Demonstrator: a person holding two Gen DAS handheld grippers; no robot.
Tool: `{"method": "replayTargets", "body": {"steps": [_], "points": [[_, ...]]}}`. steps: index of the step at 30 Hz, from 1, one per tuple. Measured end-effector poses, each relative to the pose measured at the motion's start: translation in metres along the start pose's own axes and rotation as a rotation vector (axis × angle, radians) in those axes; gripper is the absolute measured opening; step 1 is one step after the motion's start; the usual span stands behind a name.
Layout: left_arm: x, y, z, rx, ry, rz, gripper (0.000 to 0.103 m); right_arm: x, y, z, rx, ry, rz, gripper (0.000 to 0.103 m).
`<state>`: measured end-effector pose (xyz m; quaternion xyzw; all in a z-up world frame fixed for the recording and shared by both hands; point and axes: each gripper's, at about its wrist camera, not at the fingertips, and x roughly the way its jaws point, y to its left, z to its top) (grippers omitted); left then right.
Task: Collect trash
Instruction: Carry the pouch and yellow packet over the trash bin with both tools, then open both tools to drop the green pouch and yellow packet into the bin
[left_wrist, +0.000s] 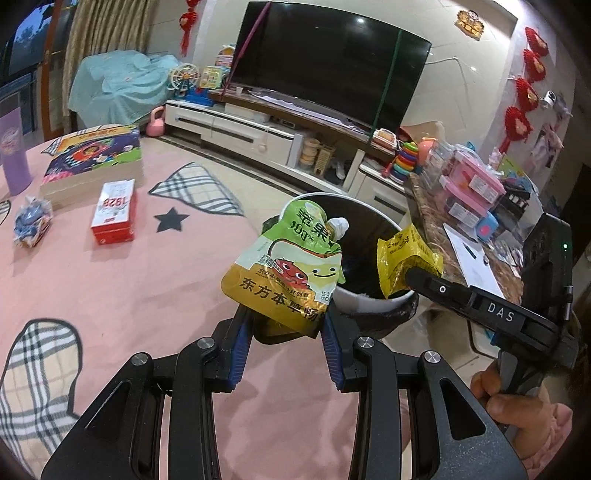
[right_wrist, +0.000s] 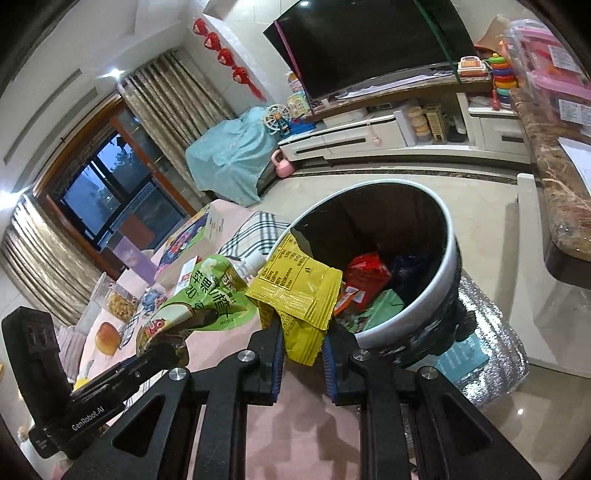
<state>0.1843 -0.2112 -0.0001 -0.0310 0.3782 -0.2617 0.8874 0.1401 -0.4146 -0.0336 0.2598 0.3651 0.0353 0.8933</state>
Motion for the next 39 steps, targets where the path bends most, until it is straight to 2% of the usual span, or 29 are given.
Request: {"method": "replayTargets", "body": {"steps": [15,35,39], "points": [[0.041,-0.032,0.018,0.049,0.049,-0.011,0.034,0.009,-0.022,0.019,0.012,0.017,-0.027,0.018],[0.075,-0.041,0.033,0.058,0.102,-0.019,0.034,0.032,-0.04,0.038,0.015,0.052,-0.069,0.018],[0.08,-0.042,0.036,0.049,0.122,-0.019,0.035,0.034,-0.043,0.042,0.027,0.057,-0.076,0.022]]}}
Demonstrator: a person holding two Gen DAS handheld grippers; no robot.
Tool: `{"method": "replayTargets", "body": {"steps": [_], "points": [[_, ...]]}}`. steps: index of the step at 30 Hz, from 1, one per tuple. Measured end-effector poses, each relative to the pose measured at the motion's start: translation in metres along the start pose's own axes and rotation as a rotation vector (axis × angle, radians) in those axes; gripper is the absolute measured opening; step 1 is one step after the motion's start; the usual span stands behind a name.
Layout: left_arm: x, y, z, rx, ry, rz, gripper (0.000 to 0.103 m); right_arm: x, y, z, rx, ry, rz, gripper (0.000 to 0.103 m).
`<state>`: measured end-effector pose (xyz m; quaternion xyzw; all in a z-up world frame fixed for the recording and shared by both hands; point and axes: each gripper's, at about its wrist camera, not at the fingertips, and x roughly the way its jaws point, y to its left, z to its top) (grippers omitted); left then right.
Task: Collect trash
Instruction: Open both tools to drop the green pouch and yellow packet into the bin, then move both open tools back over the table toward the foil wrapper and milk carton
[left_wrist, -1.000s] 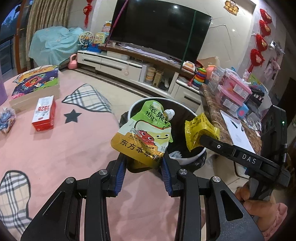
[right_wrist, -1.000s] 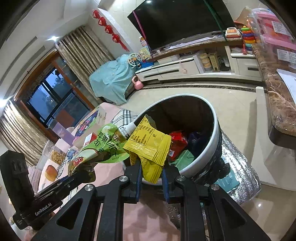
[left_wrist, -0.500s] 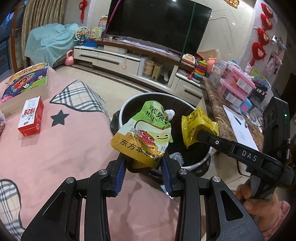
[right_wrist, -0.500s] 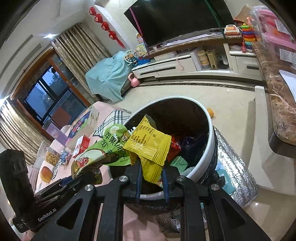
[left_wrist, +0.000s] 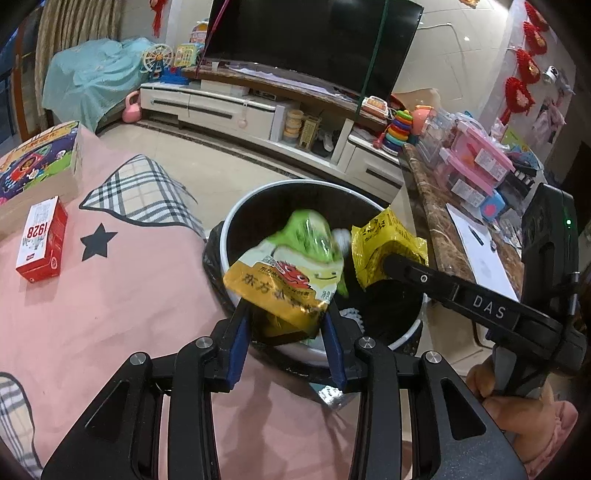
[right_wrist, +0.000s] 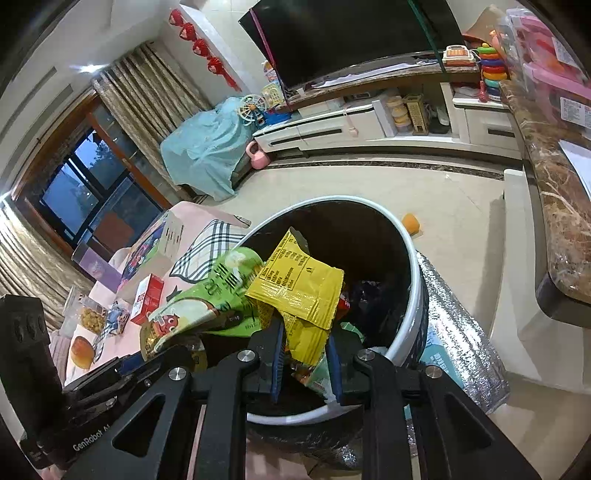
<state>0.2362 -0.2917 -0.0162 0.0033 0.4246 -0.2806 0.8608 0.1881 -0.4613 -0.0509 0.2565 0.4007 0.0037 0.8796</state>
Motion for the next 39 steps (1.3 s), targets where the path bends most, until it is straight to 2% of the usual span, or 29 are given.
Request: {"method": "replayTargets", "body": {"steps": [1,3,4,7,11,12,18,24,29,39], "points": [[0.0,0.0,0.0,-0.001,0.0,-0.002,0.036,0.0,-0.001,0.001,0.005,0.001,0.0,0.023],[0.0,0.0,-0.002,-0.006,0.004,0.001,0.048,0.0,-0.004,0.004,0.022,0.002,-0.011,0.026],[-0.001,0.001,-0.002,-0.01,0.002,0.003,0.05,0.0,-0.005,0.005,0.025,0.001,-0.012,0.031],[-0.006,0.005,-0.006,-0.022,-0.006,0.004,0.052,-0.002,-0.006,0.004,0.028,-0.009,-0.016,0.044],[-0.013,0.019,-0.014,-0.063,-0.016,0.011,0.058,-0.004,-0.003,-0.001,0.034,-0.016,-0.016,0.052],[-0.015,0.023,-0.016,-0.075,-0.018,0.015,0.06,-0.005,-0.003,-0.003,0.037,-0.016,-0.013,0.057],[-0.03,0.046,-0.036,-0.116,-0.026,0.055,0.061,-0.007,0.01,-0.011,0.027,-0.022,-0.011,0.068],[-0.055,0.076,-0.058,-0.19,-0.064,0.108,0.064,-0.013,0.034,-0.018,-0.011,-0.042,0.01,0.075],[-0.075,0.104,-0.075,-0.256,-0.086,0.145,0.064,-0.015,0.062,-0.027,-0.067,-0.045,0.038,0.076],[-0.101,0.146,-0.105,-0.334,-0.108,0.216,0.066,0.0,0.116,-0.058,-0.129,0.019,0.112,0.081]]}}
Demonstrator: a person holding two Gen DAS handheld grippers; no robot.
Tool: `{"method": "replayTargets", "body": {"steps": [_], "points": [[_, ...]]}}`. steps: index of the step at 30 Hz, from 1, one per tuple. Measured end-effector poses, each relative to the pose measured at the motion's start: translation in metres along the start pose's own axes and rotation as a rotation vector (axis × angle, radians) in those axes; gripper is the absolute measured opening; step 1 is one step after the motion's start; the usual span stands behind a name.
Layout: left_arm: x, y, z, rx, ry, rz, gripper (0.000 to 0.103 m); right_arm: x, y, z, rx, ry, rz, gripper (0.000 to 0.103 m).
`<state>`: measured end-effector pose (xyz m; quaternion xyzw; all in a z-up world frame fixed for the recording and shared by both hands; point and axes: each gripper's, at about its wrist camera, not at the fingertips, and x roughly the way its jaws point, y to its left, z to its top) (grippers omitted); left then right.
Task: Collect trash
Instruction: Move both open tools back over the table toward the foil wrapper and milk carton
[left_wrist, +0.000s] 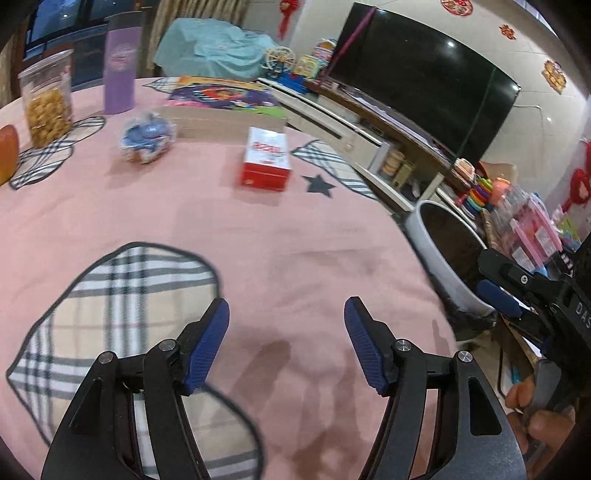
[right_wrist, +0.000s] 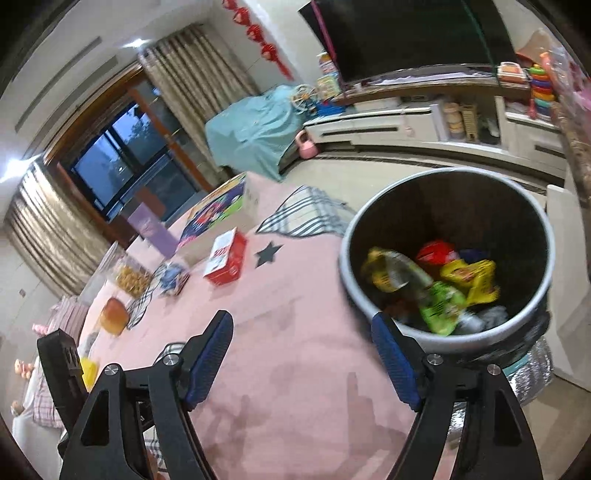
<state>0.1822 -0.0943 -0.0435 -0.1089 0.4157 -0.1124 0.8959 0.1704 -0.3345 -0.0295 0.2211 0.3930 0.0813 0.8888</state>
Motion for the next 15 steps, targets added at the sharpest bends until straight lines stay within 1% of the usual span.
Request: {"method": "replayTargets", "body": {"steps": [6,11,15], "points": [[-0.008,0.028,-0.006,-0.045,-0.006,0.024,0.068,0.015,0.027,-0.013,-0.028,0.046,0.03,0.082],[-0.013,0.044,-0.008,-0.071,-0.014,0.047,0.069,0.026,0.042,-0.022,-0.044,0.074,0.045,0.082],[-0.017,0.059,-0.009,-0.095,-0.018,0.065,0.07,0.037,0.052,-0.029,-0.058,0.096,0.052,0.086]]}}
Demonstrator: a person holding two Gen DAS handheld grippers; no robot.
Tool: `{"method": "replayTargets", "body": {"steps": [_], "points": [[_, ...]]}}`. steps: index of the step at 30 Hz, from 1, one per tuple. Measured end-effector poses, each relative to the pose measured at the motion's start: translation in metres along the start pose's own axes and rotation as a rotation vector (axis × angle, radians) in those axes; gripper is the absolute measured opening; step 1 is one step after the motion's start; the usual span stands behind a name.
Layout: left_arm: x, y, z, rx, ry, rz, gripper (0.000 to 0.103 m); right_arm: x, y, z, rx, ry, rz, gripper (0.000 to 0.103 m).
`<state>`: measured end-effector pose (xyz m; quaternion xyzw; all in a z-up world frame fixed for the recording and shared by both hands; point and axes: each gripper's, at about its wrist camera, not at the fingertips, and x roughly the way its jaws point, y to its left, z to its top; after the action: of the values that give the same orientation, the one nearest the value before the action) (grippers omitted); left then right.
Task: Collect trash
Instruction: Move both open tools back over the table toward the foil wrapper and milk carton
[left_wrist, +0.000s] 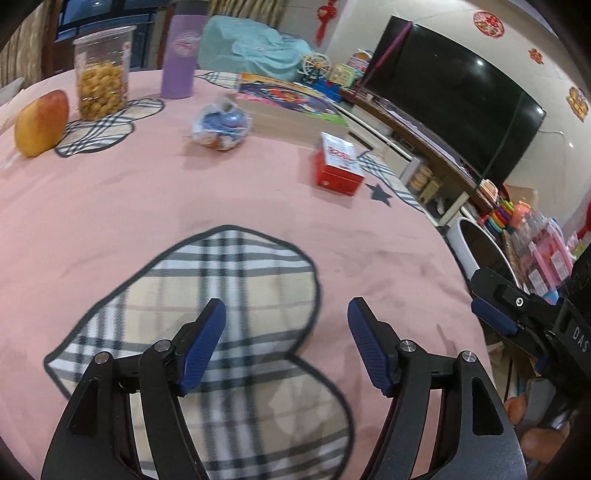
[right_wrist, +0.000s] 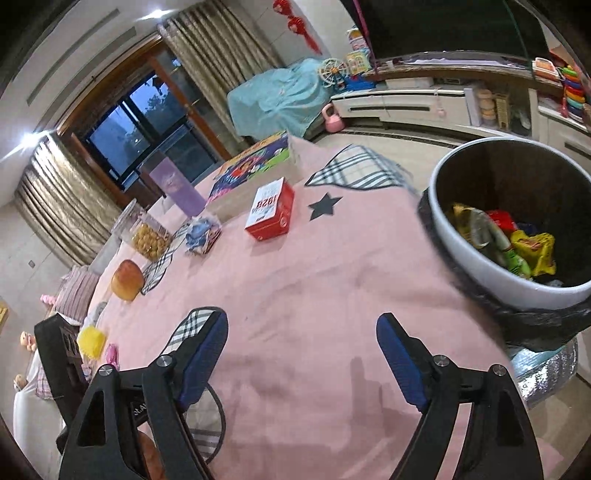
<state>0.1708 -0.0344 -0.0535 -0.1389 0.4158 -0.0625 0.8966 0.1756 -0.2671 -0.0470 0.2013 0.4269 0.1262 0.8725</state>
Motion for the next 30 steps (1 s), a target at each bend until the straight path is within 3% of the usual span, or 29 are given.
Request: {"method": "replayTargets", "body": {"steps": [15,30], "points": [[0.011,0.033,0.017,-0.023,0.009,0.05,0.072,0.046,0.017,0.0,-0.02,0.04,0.008,0.086],[0.044,0.048,0.081,0.032,-0.018,0.108,0.073,0.085,0.035,0.041,-0.061,0.018,-0.004,0.086]]}}
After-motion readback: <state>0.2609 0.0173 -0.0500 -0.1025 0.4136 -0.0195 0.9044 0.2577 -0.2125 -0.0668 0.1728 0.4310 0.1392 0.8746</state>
